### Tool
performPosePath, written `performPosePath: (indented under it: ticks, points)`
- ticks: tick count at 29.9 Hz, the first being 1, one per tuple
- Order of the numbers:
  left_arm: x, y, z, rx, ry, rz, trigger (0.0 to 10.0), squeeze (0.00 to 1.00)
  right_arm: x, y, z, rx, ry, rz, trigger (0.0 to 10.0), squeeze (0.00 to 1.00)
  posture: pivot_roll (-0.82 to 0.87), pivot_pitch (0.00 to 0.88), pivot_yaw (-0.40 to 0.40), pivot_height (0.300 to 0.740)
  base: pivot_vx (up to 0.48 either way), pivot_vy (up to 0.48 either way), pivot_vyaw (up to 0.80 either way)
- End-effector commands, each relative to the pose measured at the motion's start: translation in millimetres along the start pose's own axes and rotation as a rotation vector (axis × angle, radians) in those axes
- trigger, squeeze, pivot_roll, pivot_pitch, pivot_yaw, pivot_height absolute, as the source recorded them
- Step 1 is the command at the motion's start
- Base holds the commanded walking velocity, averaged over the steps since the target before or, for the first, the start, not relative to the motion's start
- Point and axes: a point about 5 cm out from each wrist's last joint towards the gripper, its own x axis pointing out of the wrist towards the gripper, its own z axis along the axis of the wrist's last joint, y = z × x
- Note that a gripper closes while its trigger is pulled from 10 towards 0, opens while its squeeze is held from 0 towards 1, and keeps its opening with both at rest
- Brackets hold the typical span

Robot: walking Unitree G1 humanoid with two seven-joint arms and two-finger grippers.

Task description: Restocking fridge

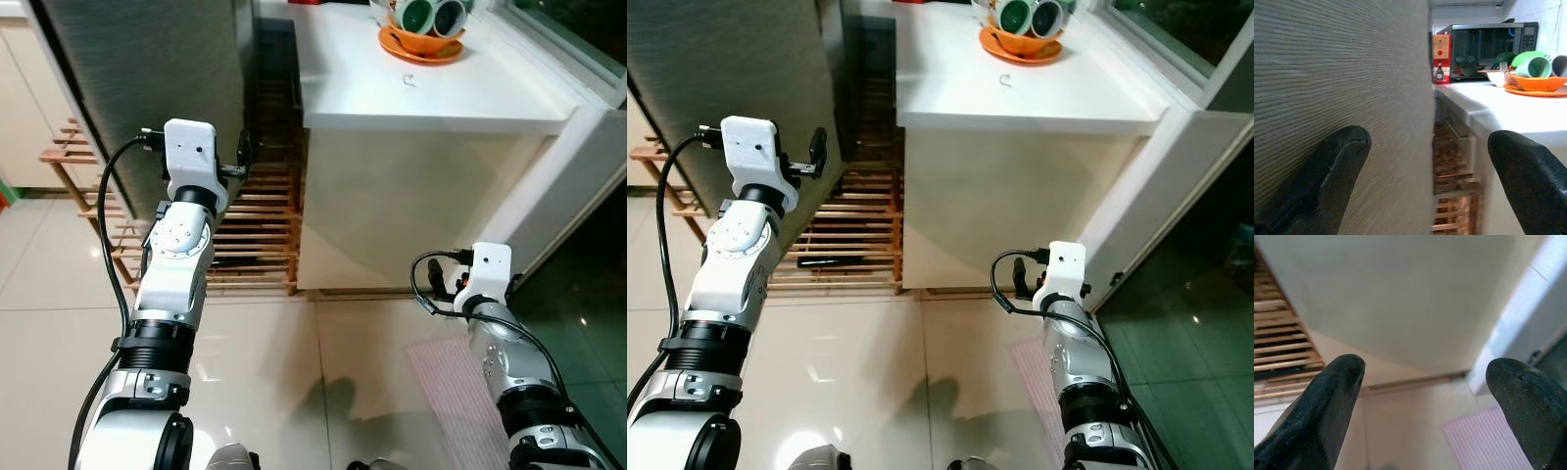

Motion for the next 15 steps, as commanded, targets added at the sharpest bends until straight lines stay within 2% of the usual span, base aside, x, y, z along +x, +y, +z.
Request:
performPosePath:
  ticks: [1, 12, 15]
  points:
    - [-0.4, 14.1, 3, 0.023, -0.004, 0.060, 10.0, 0.00, -1.2, 4.1, 1, 0.002, -0.010, 0.021, 10.0, 0.00, 0.05, 0.000, -0.075, 0.740, 0.000, 0.480, 0.00]
    - [-0.9, 20.1, -2, 0.031, 0.021, 0.099, 10.0, 0.00, -4.4, 8.8, -3, 0.003, -0.004, 0.058, 10.0, 0.00, 0.05, 0.000, -0.075, 0.740, 0.000, 0.480, 0.00]
    - [-2.3, 12.7, -11, 0.048, 0.078, 0.060, 10.0, 0.00, -4.8, 14.1, 2, -0.009, -0.041, 0.080, 10.0, 0.00, 0.05, 0.000, -0.071, 0.740, 0.000, 0.000, 0.00]
